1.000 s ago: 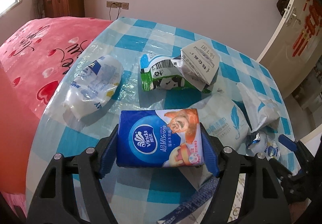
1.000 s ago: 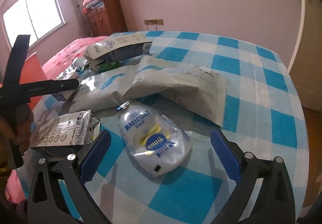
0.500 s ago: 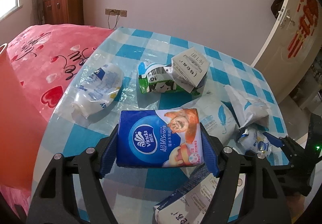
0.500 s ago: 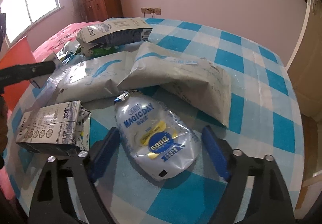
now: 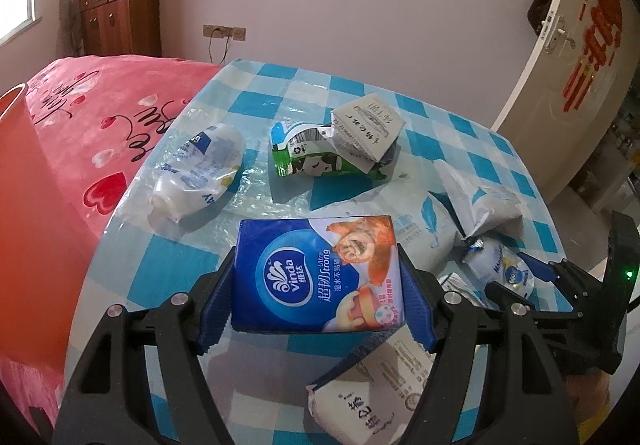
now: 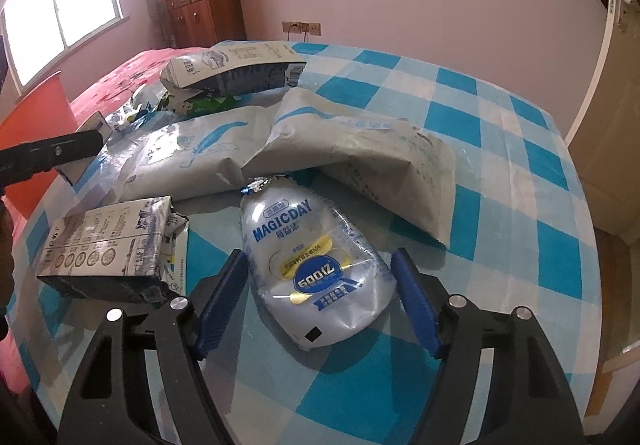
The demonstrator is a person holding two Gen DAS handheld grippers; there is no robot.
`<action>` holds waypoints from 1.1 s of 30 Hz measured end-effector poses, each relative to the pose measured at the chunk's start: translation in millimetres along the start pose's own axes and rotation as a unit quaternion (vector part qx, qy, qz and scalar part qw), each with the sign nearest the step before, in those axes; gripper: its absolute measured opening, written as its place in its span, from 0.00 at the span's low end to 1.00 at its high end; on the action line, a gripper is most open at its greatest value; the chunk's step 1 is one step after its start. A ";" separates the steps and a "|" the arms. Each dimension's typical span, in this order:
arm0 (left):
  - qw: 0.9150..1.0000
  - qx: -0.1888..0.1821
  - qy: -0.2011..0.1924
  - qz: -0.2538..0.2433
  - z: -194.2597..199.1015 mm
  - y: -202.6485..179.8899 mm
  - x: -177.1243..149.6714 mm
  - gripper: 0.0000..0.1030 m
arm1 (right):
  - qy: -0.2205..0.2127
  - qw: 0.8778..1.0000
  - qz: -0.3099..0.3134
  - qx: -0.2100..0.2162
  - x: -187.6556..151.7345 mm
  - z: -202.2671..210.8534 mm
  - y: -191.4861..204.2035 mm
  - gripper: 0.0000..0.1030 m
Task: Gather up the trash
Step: 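Grasp the blue Vinda tissue pack with the left tool while the right tool grasps the white MAGICDAY bag, then carry both held items over the orange bucket and open both tools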
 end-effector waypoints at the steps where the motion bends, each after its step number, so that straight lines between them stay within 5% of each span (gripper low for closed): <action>1: 1.000 -0.002 -0.001 0.000 1.3 0.3 -0.8 0.70 | -0.002 1.000 -0.001 0.000 -0.5 1.0 0.2 0.71; 19: 0.999 -0.028 -0.039 -0.014 35.9 13.3 -15.5 0.70 | -0.057 0.996 -0.068 0.027 -5.2 38.5 13.5 0.70; 33: 0.994 -0.047 -0.102 0.008 90.1 43.8 -1.3 0.70 | -0.102 0.987 -0.107 0.069 27.8 71.7 37.3 0.70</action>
Point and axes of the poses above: each gripper's, at about its wrist camera, not at the fingertips, and z roughly against the way its jaws point, y to its left, x to its top, the point moved 1 cm from there along -z, roughly the way its jaws point, and after that the axes turned 11 degrees about x, right-handed, at the moved point
